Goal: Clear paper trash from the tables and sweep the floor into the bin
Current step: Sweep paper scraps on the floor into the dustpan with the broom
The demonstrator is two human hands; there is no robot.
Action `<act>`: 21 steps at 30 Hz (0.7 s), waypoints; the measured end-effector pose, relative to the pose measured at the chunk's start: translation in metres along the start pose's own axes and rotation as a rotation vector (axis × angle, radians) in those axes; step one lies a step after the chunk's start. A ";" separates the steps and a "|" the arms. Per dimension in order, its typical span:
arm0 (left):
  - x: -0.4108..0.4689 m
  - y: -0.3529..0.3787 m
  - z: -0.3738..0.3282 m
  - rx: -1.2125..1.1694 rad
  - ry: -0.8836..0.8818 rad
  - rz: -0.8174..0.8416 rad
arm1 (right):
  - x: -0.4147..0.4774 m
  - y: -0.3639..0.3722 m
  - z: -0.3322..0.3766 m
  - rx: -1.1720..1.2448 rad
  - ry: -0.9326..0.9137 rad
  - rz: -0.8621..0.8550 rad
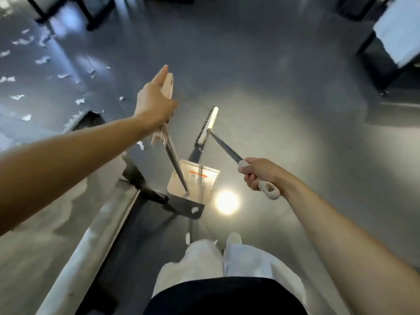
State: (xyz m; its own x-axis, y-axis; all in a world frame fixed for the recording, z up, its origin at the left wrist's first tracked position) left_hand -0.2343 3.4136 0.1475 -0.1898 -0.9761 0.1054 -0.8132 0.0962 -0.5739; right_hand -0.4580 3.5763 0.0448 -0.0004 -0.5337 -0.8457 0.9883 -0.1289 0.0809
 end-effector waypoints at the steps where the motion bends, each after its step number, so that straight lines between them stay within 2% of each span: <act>1: 0.026 -0.001 0.001 0.011 -0.021 -0.025 | 0.014 -0.004 0.031 -0.033 0.000 0.006; 5: 0.133 -0.009 0.024 -0.010 -0.114 -0.149 | 0.081 -0.005 0.155 -0.174 -0.013 0.063; 11: 0.313 -0.019 0.095 -0.059 -0.289 -0.329 | 0.222 0.010 0.334 -0.272 0.007 0.144; 15: 0.422 -0.043 0.127 -0.073 -0.388 -0.394 | 0.300 0.044 0.460 -0.381 0.034 0.222; 21: 0.579 -0.103 0.171 -0.021 -0.437 -0.507 | 0.404 0.110 0.636 -0.514 0.055 0.304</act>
State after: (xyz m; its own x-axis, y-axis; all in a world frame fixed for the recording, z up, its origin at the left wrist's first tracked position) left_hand -0.1664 2.8049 0.1286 0.4558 -0.8899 0.0166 -0.7543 -0.3961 -0.5236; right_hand -0.4460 2.8147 0.0478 0.2885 -0.4378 -0.8515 0.8899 0.4508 0.0697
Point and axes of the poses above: each hand's wrist, its own x-axis towards the middle knuckle, its own y-axis out of the palm, z = x × y, the point moved 4 cm from there along x, towards the middle knuckle, and after that the axes turned 7 degrees about y, right-handed, at the moved point
